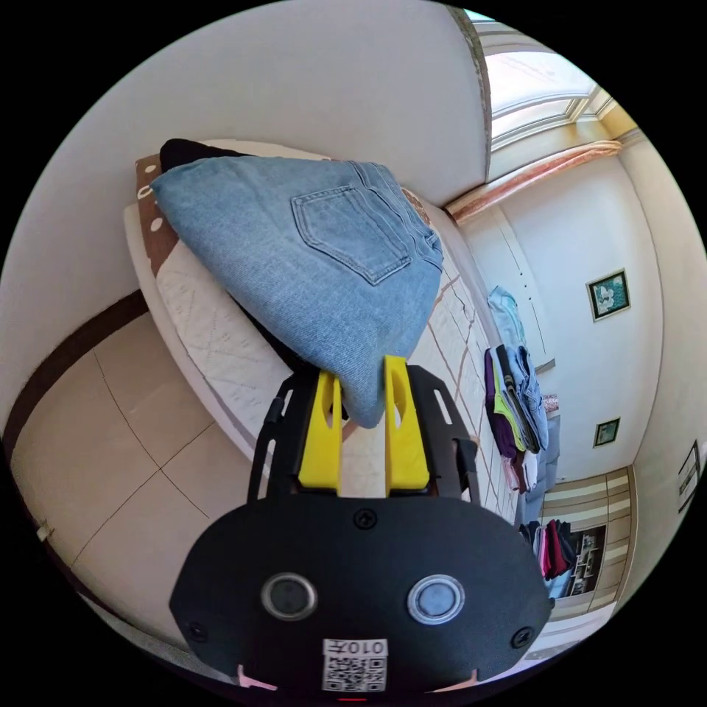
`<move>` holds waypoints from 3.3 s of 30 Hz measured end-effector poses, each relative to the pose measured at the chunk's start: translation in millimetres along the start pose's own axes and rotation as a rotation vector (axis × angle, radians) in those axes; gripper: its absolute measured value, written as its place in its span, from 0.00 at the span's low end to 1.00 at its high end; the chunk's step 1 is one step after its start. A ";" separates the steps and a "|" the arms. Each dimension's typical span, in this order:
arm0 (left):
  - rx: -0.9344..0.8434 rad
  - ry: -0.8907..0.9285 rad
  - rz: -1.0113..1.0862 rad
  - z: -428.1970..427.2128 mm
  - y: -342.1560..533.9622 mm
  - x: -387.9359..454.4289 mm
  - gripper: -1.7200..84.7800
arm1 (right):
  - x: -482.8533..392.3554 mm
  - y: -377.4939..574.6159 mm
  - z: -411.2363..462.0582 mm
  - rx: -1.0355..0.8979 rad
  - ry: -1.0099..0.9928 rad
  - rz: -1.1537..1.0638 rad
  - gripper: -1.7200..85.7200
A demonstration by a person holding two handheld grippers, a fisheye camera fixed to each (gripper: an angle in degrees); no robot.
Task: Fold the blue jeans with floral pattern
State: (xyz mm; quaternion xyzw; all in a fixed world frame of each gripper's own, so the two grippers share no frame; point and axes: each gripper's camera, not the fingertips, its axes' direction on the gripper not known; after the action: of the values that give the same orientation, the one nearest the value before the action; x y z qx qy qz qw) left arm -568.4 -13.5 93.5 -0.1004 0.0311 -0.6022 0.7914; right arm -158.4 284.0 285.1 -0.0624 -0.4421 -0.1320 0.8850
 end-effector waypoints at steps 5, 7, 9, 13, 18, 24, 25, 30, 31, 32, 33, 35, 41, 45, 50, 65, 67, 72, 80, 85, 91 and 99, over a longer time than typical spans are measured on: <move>0.042 0.021 0.059 6.6 9.1 26.1 0.12 | 2.4 1.6 -12.4 0.003 0.035 -0.006 0.05; 0.041 0.114 0.081 6.8 -0.7 52.6 0.11 | 5.3 3.5 -16.3 0.004 0.038 0.002 0.05; 0.039 0.100 0.190 3.1 -3.6 98.5 0.11 | 7.6 3.9 -21.6 0.009 0.037 0.004 0.05; 0.053 0.045 0.529 -0.7 40.4 235.8 0.11 | 10.0 3.6 -39.7 0.046 0.078 -0.001 0.05; 0.057 0.253 0.868 5.4 140.0 352.5 0.12 | 17.2 4.7 -62.6 0.063 0.112 0.008 0.05; -0.144 0.832 1.180 66.1 293.9 384.4 0.12 | 25.1 7.2 -92.6 0.048 0.188 -0.016 0.05; -0.220 0.895 1.234 96.1 331.2 379.1 0.11 | 29.8 10.3 -97.3 0.048 0.200 -0.007 0.05; -0.769 0.599 0.930 283.6 470.2 287.1 0.11 | 69.0 27.9 -105.7 0.009 0.161 0.139 0.05; -0.779 0.609 0.877 298.7 502.4 253.5 0.10 | 78.0 31.9 -108.8 0.001 0.144 0.171 0.05; -0.786 0.672 0.843 302.3 515.8 238.3 0.10 | 85.2 35.6 -112.8 -0.008 0.140 0.190 0.06; -0.776 0.781 0.756 305.6 537.4 208.9 0.09 | 88.4 37.5 -114.8 -0.011 0.142 0.196 0.06; -0.667 0.823 0.706 295.1 563.0 173.9 0.09 | 101.7 45.3 -120.8 -0.014 0.155 0.218 0.07; -0.209 0.388 1.191 208.4 657.2 181.7 0.06 | 129.7 46.7 -101.5 -0.021 0.141 0.232 0.18; 0.171 0.443 1.361 156.8 727.3 195.4 0.05 | 152.1 43.4 -69.3 -0.116 0.182 0.283 0.19; 0.513 0.509 1.379 110.4 783.1 201.0 0.08 | 188.9 47.4 -46.3 -0.167 0.196 0.375 0.19; 0.057 0.048 1.535 304.3 854.0 204.4 0.14 | 257.7 52.3 -41.6 -0.231 -0.034 0.437 0.11; -0.040 0.017 1.666 349.2 877.4 219.4 0.15 | 264.1 45.4 -44.6 -0.240 -0.086 0.450 0.10; -0.169 -0.021 1.779 406.4 915.2 246.6 0.16 | 256.3 12.1 -60.8 -0.187 -0.147 0.366 0.09; -0.142 -0.076 1.553 405.0 838.9 240.4 0.09 | 226.9 -29.3 -69.1 -0.164 -0.181 0.167 0.07; -0.226 0.168 1.242 380.9 723.9 203.5 0.07 | 244.8 -0.8 -92.2 0.005 -0.256 0.280 0.05; -0.076 0.382 0.971 297.4 564.3 138.7 0.08 | 232.0 36.0 -101.4 0.013 -0.125 0.382 0.05; 0.093 0.133 0.415 201.0 342.1 -96.7 0.13 | 169.2 11.5 -30.4 -0.102 -0.142 0.288 0.11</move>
State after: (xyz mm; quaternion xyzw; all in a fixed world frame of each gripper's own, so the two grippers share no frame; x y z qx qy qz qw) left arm -236.6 190.8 216.0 -0.0154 0.0754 -0.4323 0.8984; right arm -34.6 257.9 402.1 -0.1793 -0.4827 -0.0212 0.8569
